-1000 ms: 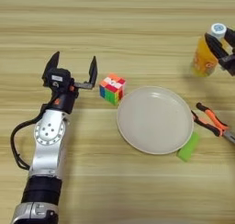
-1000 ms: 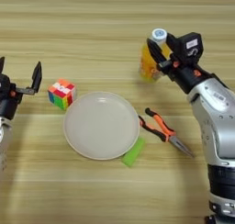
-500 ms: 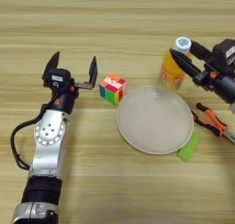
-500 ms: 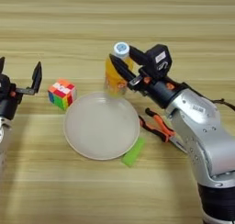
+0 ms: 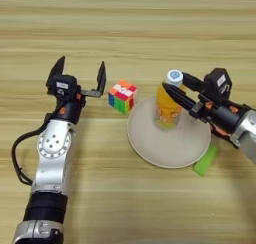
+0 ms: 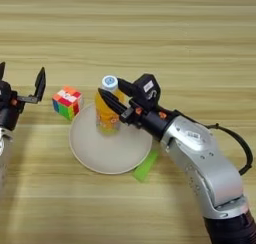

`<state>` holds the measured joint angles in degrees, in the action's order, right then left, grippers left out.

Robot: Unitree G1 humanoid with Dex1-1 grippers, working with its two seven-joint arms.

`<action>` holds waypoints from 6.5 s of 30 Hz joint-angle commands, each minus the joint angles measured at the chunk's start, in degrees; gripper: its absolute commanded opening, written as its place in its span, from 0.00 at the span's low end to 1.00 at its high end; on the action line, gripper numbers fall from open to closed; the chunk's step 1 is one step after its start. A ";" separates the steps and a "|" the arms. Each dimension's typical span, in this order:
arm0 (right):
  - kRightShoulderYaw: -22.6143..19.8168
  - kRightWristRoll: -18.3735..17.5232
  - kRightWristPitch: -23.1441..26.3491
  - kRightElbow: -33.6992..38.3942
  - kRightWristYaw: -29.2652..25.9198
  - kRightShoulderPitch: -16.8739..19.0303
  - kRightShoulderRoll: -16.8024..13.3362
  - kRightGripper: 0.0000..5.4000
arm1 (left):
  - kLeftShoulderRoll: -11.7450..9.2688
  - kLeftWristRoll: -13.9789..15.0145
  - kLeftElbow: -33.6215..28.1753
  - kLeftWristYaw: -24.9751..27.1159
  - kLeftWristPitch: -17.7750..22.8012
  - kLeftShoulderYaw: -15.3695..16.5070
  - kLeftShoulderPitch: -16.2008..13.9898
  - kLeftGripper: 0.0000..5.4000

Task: Move the objects on the table

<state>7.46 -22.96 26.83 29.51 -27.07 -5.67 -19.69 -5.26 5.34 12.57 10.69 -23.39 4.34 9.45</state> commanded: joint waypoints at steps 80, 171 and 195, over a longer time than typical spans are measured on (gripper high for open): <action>-24.46 5.99 -43.56 -37.70 3.12 -7.56 3.17 1.00 | -0.52 1.81 0.83 1.56 -0.87 0.20 0.81 1.00; -1.93 13.14 -21.48 -22.84 -24.46 17.55 -16.18 1.00 | 0.06 1.81 0.54 1.69 -0.90 -0.46 0.66 1.00; -0.27 13.21 -20.49 -27.01 -22.17 14.81 -14.01 0.85 | 0.18 1.71 1.05 1.63 -1.04 -0.51 0.99 1.00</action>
<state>6.95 -10.95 4.77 4.08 -50.12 9.04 -33.41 -5.21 7.06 13.44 12.08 -24.07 4.09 9.76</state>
